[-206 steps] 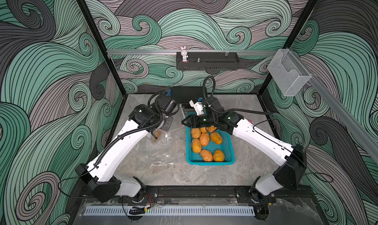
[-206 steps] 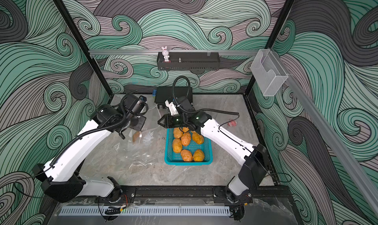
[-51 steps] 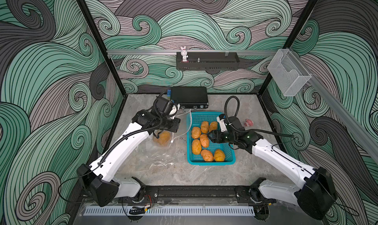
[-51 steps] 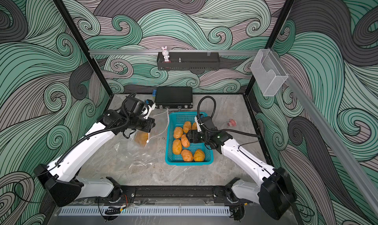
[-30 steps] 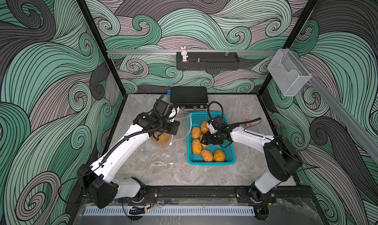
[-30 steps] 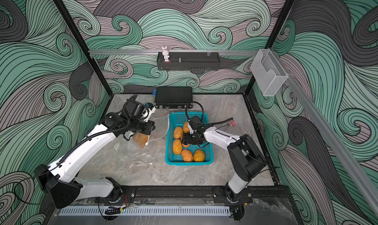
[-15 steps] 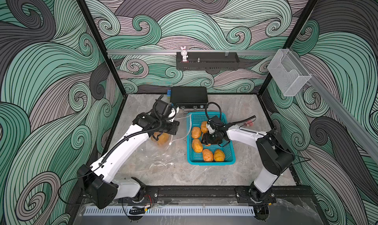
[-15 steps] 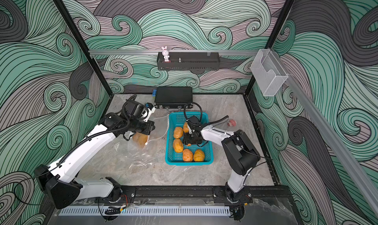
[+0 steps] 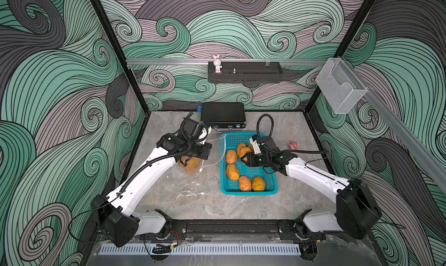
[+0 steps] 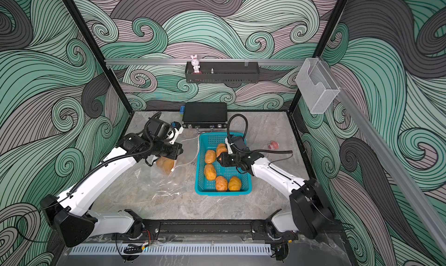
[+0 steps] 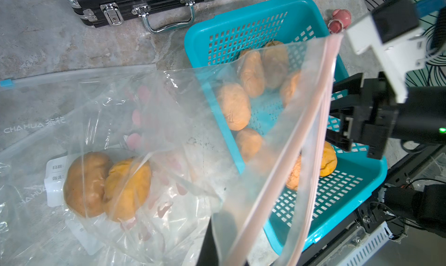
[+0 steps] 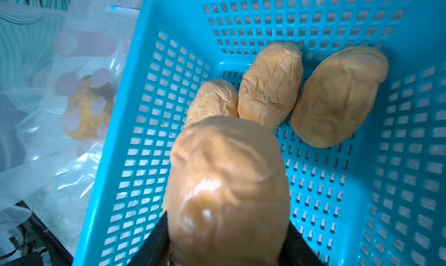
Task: Put the potatoes into a zipper bag and zip it
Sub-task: Pick up the potato from the basket, then place the potato into the zipper food storage bag.
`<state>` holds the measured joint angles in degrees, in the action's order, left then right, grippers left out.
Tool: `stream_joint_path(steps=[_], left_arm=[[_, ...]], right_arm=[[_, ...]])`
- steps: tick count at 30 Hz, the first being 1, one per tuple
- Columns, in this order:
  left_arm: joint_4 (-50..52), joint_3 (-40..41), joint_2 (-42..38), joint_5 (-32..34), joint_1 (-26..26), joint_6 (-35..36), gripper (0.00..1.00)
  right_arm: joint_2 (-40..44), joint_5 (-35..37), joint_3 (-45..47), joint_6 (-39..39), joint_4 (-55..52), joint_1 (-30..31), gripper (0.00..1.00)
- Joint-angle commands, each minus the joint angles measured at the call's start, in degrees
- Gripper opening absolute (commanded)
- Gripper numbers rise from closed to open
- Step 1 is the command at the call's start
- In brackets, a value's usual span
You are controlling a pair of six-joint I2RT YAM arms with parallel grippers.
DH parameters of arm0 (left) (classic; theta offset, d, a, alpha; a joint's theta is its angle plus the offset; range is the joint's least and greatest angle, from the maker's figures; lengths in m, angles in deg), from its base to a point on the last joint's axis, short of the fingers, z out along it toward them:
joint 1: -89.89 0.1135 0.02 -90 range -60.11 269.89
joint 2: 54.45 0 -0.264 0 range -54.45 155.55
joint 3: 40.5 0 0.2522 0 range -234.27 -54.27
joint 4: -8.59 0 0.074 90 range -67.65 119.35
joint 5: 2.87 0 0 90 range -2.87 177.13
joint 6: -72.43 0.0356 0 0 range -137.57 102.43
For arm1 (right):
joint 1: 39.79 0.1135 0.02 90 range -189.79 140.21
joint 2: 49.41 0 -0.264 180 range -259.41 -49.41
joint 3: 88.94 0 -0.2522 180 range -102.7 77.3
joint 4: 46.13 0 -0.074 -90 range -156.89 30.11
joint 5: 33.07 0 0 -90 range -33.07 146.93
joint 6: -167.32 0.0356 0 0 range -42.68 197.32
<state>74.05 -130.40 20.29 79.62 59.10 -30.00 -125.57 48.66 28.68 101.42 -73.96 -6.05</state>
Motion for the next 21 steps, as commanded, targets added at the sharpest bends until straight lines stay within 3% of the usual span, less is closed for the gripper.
stream_joint_path(steps=[1, 8, 15, 21], left_arm=[[-0.4, 0.0, -1.2, -1.4, 0.6, 0.7, 0.00], [-0.9, 0.3, -1.1, -2.7, 0.6, 0.7, 0.00], [-1.3, 0.5, -0.8, -3.6, 0.7, 0.3, 0.00], [-1.3, 0.5, -0.9, -3.5, 0.7, 0.1, 0.00]], right_arm=[[7.8, -1.7, 0.6, -1.5, 3.6, 1.5, 0.46], [17.1, -6.0, -3.4, 0.7, 8.0, 6.9, 0.45], [7.4, -6.2, -13.1, -1.9, 6.2, 13.3, 0.46], [0.0, -5.6, -17.2, -1.4, 4.7, 14.3, 0.46]])
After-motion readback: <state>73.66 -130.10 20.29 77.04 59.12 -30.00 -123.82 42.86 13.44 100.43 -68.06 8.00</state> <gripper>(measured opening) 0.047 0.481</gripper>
